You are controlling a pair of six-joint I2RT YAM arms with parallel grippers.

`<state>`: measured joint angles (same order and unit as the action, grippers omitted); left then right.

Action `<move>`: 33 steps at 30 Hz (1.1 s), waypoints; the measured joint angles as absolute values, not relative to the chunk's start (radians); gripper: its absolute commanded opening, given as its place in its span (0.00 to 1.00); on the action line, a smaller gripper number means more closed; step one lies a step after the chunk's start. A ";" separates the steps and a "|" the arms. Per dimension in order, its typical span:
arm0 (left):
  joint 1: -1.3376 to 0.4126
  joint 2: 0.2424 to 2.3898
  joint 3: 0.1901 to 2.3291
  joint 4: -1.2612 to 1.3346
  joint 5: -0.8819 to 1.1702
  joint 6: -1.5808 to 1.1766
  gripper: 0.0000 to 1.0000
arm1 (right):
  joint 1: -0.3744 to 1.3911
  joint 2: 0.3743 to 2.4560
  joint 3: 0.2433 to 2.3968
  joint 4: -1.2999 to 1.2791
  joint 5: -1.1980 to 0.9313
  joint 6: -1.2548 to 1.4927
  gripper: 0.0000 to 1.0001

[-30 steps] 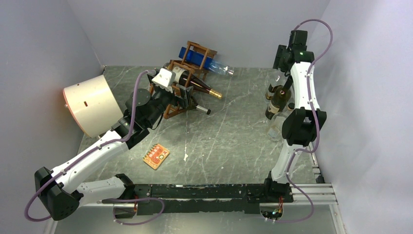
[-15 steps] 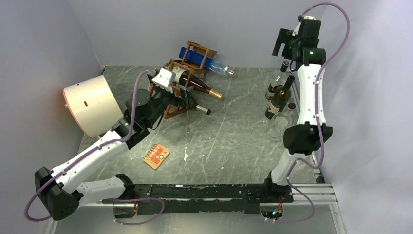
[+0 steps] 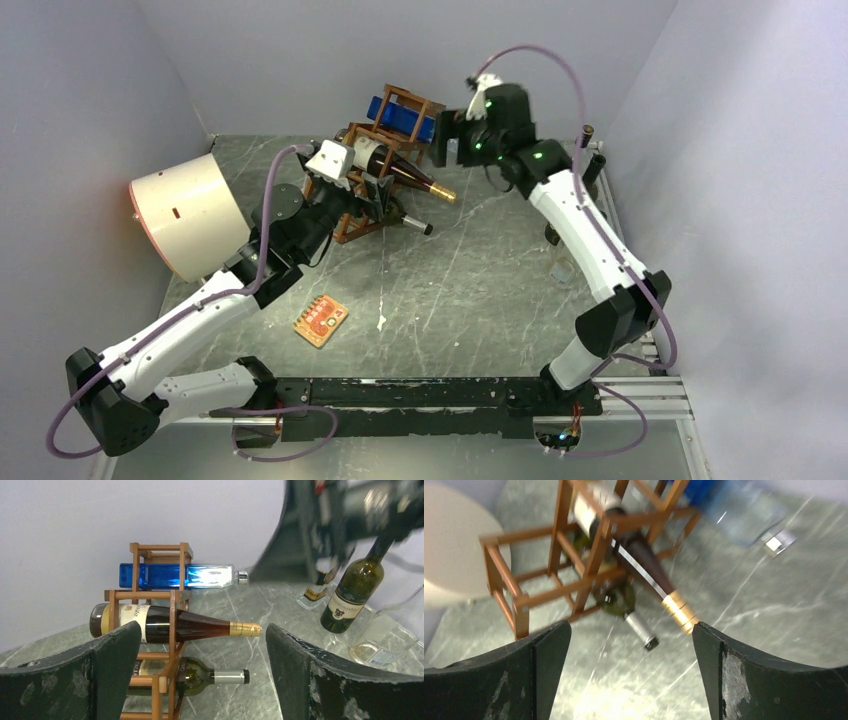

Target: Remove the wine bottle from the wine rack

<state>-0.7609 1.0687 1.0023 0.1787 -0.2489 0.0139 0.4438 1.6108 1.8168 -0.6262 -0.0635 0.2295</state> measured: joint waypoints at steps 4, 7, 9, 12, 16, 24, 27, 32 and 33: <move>-0.761 1.048 1.002 0.179 -0.267 0.012 0.98 | 0.512 1.620 1.657 -0.598 -0.098 0.260 0.97; -0.761 1.039 1.002 0.179 -0.279 0.011 0.98 | 0.529 1.618 1.569 -0.566 -0.114 0.270 0.97; -0.761 1.034 1.002 0.179 -0.286 0.011 0.98 | 0.529 1.612 1.507 -0.533 -0.116 0.274 0.98; -0.762 1.032 1.002 0.179 -0.292 0.011 0.98 | 0.526 1.595 1.423 -0.495 -0.117 0.276 0.99; -0.762 1.032 1.002 0.179 -0.296 0.011 0.98 | 0.523 1.586 1.379 -0.456 -0.126 0.253 0.99; -0.762 1.043 1.002 0.179 -0.321 0.011 0.98 | 0.523 1.635 1.441 -0.460 -0.061 0.073 0.96; -0.763 1.044 1.002 0.179 -0.331 0.012 0.98 | 0.523 1.690 1.493 -0.474 -0.057 0.004 0.95; -0.763 1.044 1.001 0.179 -0.348 0.012 0.98 | 0.523 1.758 1.544 -0.489 -0.106 -0.109 0.97; -0.763 1.044 1.001 0.179 -0.353 0.012 0.98 | 0.522 1.765 1.548 -0.492 -0.118 -0.126 0.98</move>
